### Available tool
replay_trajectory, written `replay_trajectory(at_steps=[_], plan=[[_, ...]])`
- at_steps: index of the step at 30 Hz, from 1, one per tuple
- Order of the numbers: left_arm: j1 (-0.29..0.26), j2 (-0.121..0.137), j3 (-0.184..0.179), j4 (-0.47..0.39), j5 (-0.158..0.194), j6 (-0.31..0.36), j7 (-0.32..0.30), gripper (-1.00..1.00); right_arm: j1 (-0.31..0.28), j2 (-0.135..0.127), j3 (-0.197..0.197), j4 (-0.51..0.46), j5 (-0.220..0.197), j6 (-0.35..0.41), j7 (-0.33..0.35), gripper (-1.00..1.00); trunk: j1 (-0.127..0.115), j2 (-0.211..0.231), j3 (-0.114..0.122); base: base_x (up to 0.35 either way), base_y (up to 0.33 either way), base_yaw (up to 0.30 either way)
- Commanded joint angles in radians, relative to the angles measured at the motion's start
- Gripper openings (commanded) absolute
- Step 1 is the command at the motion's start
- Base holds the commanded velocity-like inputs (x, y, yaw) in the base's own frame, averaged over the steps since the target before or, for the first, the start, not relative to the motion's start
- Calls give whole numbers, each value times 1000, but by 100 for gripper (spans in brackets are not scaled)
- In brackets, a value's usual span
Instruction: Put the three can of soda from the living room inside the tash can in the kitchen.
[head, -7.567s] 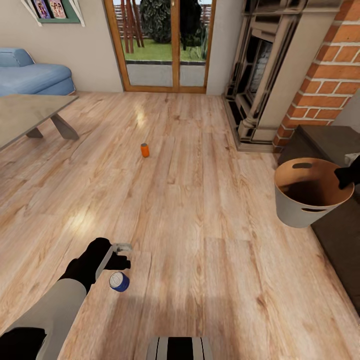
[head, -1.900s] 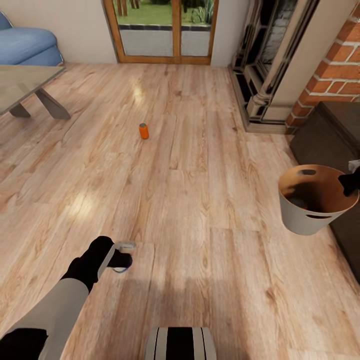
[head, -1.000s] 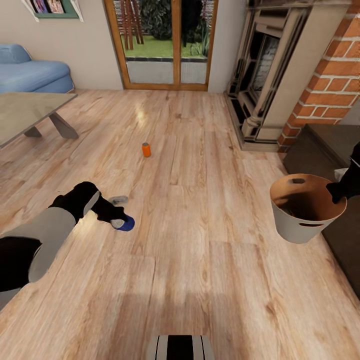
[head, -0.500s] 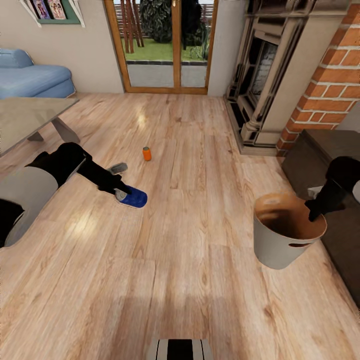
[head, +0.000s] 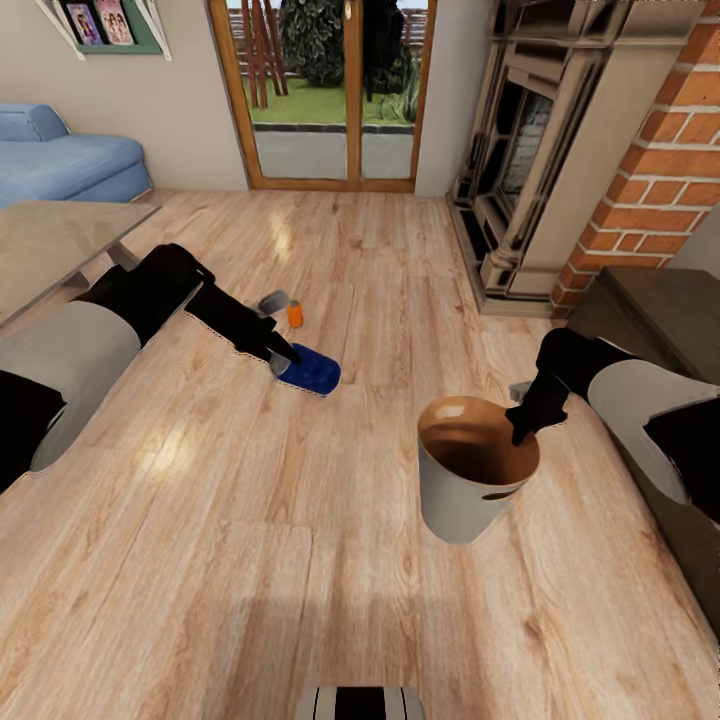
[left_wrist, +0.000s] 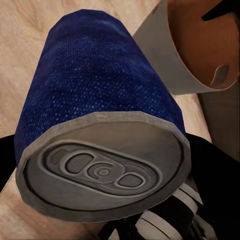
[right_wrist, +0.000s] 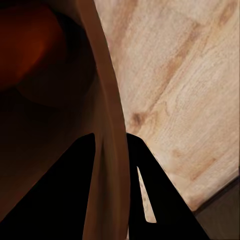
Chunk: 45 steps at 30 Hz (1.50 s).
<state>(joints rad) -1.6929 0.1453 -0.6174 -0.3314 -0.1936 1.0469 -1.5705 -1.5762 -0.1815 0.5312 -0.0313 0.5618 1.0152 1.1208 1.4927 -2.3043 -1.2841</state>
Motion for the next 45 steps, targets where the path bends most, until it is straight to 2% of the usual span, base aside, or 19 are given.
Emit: replay_trajectory(at_steps=[1,6,7,10,12,13,15,18,20,22,23,27,30,34,38,40,42,45], plan=[[-7,-2,-2,-3,-2,0,0,-100,0,9,-4,-1,5,1,0,-100,-4,7,3,0,0,0],[-33,-14,-3,-37,-5,0,0,-100,1,61,-33,-8,4,2,-21,-100,-23,42,19,0,0,0],[-37,-18,-3,-44,-5,0,0,-100,1,81,-36,-9,4,2,-26,-100,-27,49,22,0,0,0],[-40,-23,-6,-51,-5,0,0,-100,1,104,-39,-9,4,3,-34,-100,-38,70,31,0,0,0],[-42,-34,-17,-55,-6,0,0,-100,1,134,-41,-10,4,15,-47,-100,-46,84,38,0,0,0],[-42,-36,-22,-56,-6,0,0,-100,1,141,-41,-10,4,19,-52,-100,-50,91,41,0,0,0],[-43,-44,-51,-57,-6,0,0,-100,1,164,-47,-10,4,29,-72,-100,-58,105,47,0,0,0],[-44,-51,-81,-57,-6,0,0,-100,1,181,-84,-10,4,32,-86,-100,-69,126,56,0,0,0],[-44,-60,-98,-56,-7,0,0,-100,3,202,-122,-10,4,32,-124,-100,-77,140,63,0,0,0],[-44,-75,-104,-56,-7,0,0,-100,6,222,-137,-10,4,32,-156,-100,-84,154,69,0,0,0],[-44,-94,-108,-56,-7,0,0,-100,8,236,-145,-10,4,32,-175,-100,-88,161,72,0,0,0],[-44,-132,-111,-55,-8,0,0,-100,10,248,-161,-10,4,32,-192,-100,-104,189,85,0,0,0],[-44,-149,-111,-55,-7,0,0,-100,10,250,-191,-10,4,32,-204,-100,-115,210,94,0,0,0],[-43,-178,-115,-54,-9,0,0,-100,10,250,-205,-10,4,32,-221,-100,-130,238,107,0,0,0],[-42,-189,-154,-54,-9,0,0,-100,10,251,-208,-10,4,32,-224,-100,-146,266,119,0,0,0],[-39,-207,-178,-51,-9,0,0,-100,10,251,-208,-15,4,32,-226,-100,-150,273,122,0,0,0],[-36,-217,-186,-53,-10,0,0,-100,10,253,-207,-26,4,32,-227,-100,-150,273,122,0,0,0],[-34,-226,-192,-55,-9,0,0,-100,10,271,-207,-46,4,32,-228,-100,-150,273,122,0,0,0]])
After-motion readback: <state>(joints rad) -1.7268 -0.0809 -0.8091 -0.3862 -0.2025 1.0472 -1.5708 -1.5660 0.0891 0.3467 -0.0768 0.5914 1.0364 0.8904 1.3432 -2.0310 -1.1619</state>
